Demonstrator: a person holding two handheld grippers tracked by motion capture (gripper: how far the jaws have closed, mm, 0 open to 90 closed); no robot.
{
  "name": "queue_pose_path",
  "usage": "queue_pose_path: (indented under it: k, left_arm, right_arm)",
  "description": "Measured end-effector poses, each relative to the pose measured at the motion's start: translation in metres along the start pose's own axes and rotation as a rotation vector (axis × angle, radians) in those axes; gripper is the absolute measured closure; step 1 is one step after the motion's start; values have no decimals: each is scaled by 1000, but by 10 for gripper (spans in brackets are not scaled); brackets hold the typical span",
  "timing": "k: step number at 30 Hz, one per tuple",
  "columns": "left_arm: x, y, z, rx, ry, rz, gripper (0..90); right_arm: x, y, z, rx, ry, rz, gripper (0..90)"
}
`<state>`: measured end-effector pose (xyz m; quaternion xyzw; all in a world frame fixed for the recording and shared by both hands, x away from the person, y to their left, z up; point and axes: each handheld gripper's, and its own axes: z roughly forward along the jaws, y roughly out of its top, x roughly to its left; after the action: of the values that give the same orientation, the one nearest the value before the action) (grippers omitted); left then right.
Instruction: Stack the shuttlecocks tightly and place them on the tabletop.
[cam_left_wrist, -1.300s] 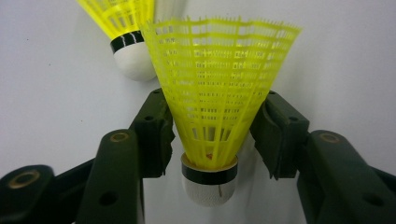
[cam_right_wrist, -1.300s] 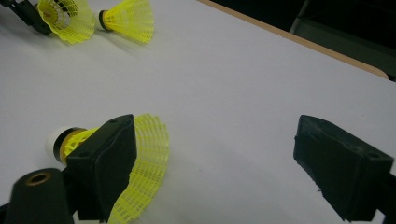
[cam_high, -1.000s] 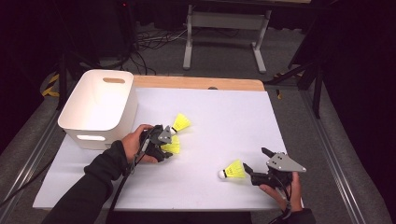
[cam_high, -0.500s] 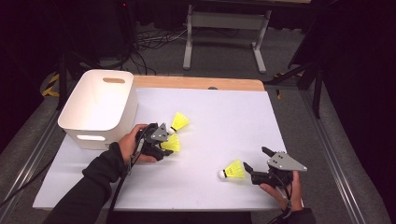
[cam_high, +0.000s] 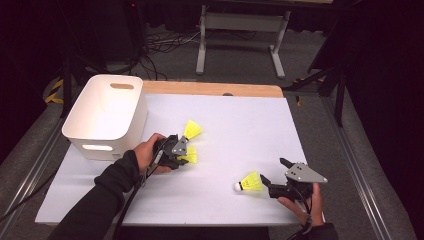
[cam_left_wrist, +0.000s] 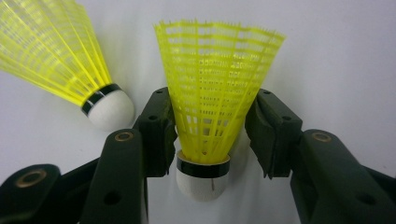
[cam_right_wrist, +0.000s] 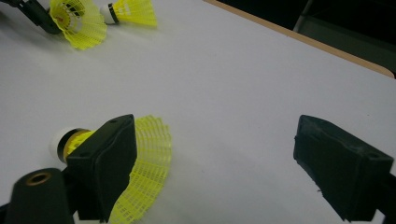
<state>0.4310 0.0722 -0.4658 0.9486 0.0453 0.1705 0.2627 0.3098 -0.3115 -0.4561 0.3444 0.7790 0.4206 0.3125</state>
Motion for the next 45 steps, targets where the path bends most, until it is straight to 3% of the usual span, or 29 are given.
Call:
queue_pose_path:
  k: [4,7,15,23,26,33,38,45]
  left_arm:
    - [6,6,3,-10,-5,17,545]
    - [7,8,9,24,11,44,513]
    - [11,5,7,-22,-10,-15,385]
    - [9,4,-8,-91,4,-54,275]
    - [3,-3,-23,-187,31,-84,243]
    - [-16,-32,-51,-343,128,-157,197]
    - [-29,-54,-68,-416,188,-188,189]
    - [-50,-76,-91,-480,227,-213,163]
  right_arm:
    - [0,0,0,0,-2,2,143]
    - [0,0,0,1,-1,3,143]
    - [-1,0,0,-2,3,5,143]
    - [0,2,-1,-7,5,3,143]
    - [0,4,-3,-13,5,2,143]
    - [4,14,-5,-32,12,0,139]
    - [7,24,-4,-45,30,2,139]
    - [14,45,-1,-54,64,-12,138]
